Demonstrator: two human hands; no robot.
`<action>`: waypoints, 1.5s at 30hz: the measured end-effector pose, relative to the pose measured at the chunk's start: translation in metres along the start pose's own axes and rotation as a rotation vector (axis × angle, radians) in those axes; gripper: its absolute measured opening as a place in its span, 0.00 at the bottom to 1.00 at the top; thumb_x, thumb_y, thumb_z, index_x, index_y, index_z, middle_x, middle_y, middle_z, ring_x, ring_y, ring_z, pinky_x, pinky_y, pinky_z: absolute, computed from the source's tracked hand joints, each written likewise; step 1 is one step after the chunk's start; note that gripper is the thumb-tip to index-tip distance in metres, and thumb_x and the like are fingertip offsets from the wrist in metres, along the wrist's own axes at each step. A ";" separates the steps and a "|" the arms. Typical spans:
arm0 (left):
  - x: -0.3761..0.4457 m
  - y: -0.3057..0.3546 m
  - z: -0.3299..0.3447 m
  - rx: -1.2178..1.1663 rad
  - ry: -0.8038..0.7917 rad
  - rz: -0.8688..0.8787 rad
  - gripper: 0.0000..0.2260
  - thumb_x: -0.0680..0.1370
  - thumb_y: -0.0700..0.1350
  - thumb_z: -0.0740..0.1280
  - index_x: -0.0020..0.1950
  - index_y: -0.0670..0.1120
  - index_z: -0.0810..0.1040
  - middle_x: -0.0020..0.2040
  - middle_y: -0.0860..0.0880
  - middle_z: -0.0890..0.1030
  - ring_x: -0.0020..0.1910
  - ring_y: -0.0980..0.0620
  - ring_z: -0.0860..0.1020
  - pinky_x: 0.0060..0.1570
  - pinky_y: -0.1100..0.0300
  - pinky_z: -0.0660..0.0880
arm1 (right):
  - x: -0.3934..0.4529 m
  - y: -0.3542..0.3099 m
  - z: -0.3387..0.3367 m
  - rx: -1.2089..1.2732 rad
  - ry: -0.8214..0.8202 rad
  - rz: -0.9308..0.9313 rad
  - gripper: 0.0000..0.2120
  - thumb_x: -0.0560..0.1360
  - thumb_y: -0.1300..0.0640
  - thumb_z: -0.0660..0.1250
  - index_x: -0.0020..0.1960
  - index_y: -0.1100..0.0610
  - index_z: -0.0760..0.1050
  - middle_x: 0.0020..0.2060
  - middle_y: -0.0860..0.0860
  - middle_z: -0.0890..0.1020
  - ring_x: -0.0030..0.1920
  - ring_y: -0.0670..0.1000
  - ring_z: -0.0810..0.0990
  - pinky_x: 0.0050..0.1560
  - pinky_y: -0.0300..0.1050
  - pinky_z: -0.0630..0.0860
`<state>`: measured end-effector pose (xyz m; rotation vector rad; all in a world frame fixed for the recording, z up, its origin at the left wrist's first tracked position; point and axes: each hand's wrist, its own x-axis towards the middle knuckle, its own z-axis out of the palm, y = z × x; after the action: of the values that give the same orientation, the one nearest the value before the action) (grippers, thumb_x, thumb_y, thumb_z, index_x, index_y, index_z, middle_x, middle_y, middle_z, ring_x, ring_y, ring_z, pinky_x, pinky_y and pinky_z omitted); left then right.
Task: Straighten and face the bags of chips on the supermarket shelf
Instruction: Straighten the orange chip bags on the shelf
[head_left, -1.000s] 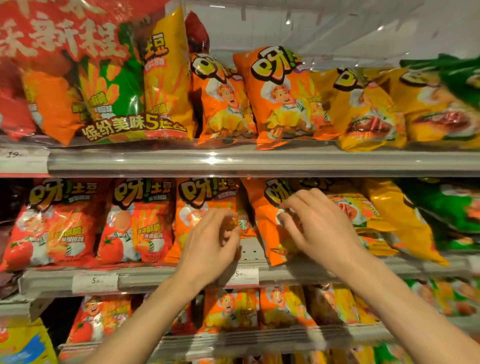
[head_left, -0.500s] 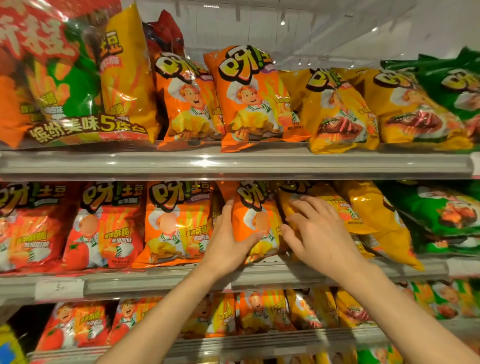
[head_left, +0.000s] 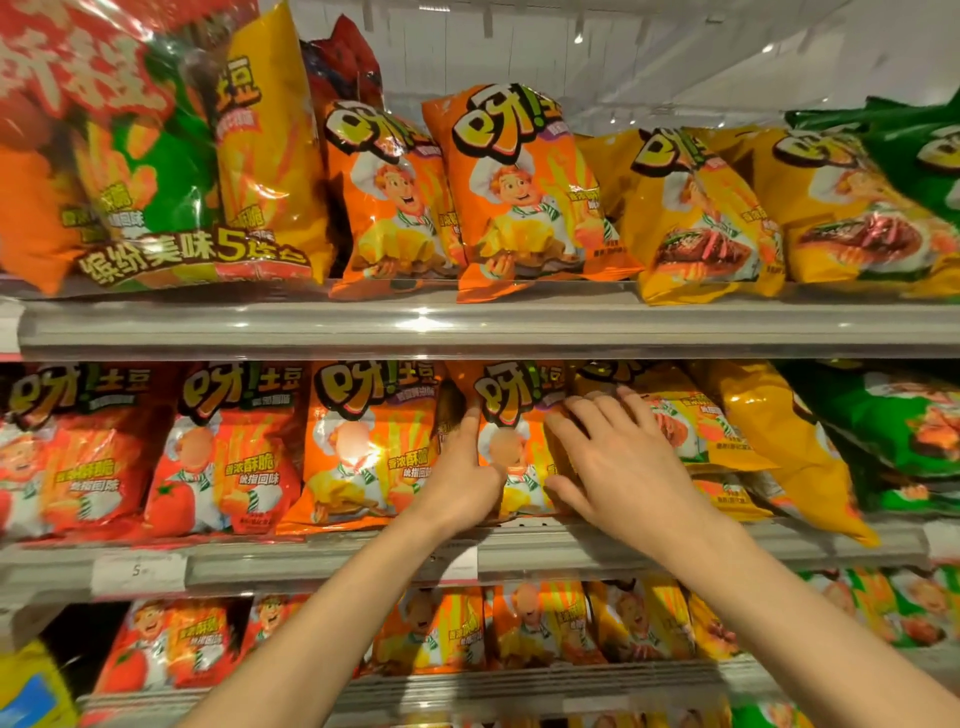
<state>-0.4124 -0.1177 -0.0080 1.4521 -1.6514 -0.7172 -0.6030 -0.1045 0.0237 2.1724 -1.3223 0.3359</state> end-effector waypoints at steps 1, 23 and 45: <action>-0.002 -0.001 0.000 0.015 0.020 0.036 0.38 0.79 0.42 0.67 0.82 0.53 0.48 0.80 0.54 0.57 0.80 0.52 0.56 0.77 0.55 0.56 | 0.002 -0.003 0.000 -0.012 -0.016 -0.018 0.31 0.72 0.39 0.68 0.69 0.56 0.73 0.63 0.56 0.78 0.64 0.59 0.74 0.72 0.62 0.63; -0.023 -0.057 -0.081 0.881 0.366 0.290 0.25 0.84 0.59 0.47 0.78 0.53 0.64 0.79 0.44 0.62 0.79 0.44 0.59 0.77 0.42 0.47 | 0.046 -0.072 0.019 0.076 -0.180 0.118 0.34 0.81 0.39 0.53 0.81 0.52 0.49 0.77 0.57 0.62 0.77 0.63 0.56 0.74 0.66 0.54; -0.116 -0.093 -0.059 -0.066 -0.020 0.142 0.07 0.81 0.50 0.67 0.58 0.59 0.79 0.48 0.62 0.81 0.47 0.58 0.81 0.47 0.64 0.77 | -0.118 -0.098 0.010 1.135 -0.214 0.628 0.09 0.78 0.43 0.63 0.53 0.42 0.80 0.44 0.46 0.84 0.43 0.49 0.82 0.47 0.48 0.78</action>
<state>-0.3117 -0.0153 -0.0780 1.2715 -1.7115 -0.7017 -0.5747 0.0097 -0.0748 2.5739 -2.2991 1.4102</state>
